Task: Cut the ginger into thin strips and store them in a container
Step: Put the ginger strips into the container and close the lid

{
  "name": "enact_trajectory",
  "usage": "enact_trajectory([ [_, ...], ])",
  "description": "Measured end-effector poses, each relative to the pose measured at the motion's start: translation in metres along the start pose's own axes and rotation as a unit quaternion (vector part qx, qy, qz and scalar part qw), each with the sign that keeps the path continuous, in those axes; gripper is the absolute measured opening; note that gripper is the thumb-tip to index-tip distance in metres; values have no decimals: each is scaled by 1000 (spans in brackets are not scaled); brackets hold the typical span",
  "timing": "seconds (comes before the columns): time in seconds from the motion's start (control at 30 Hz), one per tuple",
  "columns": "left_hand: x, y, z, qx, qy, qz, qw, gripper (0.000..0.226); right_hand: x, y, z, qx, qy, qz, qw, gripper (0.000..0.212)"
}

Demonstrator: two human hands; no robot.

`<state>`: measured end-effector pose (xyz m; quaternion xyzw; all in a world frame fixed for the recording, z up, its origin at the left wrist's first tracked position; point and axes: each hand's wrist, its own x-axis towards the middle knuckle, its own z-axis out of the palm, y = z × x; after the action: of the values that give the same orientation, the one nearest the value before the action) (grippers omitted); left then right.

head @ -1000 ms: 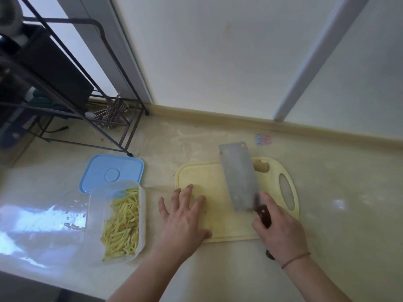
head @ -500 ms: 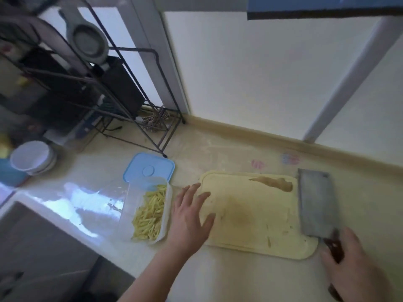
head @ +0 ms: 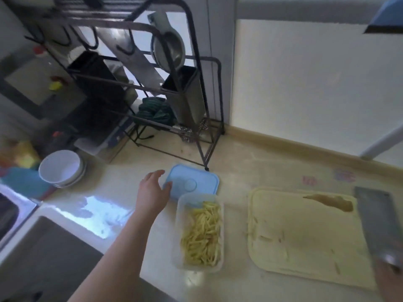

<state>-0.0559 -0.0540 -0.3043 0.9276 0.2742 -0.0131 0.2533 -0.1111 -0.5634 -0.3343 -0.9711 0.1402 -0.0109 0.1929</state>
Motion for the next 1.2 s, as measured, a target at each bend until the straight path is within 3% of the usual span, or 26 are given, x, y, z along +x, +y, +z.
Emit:
enact_trajectory([
  [0.07, 24, -6, -1, 49, -57, 37, 996, 62, -22, -84, -3, -11, -48, 2, 999, 65],
  [0.13, 38, -5, 4, 69, -100, 84, 989, 68, -50, -178, -10, -73, -249, -65, 963, 68],
  [0.23, 56, 0, 9, 109, -149, 121, 975, 73, -76, -249, 16, -135, -396, -100, 903, 67],
  [0.4, 75, 3, 8, 137, -187, 122, 965, 79, -85, -276, 38, -177, -376, -131, 900, 15],
  [0.6, 87, -6, 2, 36, -205, 66, 976, 60, -49, -277, 49, -186, -326, -160, 913, 23],
  [0.77, 89, -25, -5, -139, -158, 17, 977, 19, -25, -295, 48, -233, -332, -202, 892, 47],
  [0.93, 92, -60, -28, -283, -152, -61, 945, 18, -21, -296, 44, -211, -345, -213, 890, 29],
  [1.03, 88, -76, -49, -377, -131, -90, 912, 20, -13, -316, 40, -121, -282, -196, 931, 49],
  [1.1, 77, -75, -62, -412, -110, -55, 903, 21, -4, -342, 48, 23, -257, -148, 955, 48],
  [1.2, 54, -69, -73, -423, -76, 20, 903, 21, 11, -374, 68, 233, -311, 30, 921, 57],
])
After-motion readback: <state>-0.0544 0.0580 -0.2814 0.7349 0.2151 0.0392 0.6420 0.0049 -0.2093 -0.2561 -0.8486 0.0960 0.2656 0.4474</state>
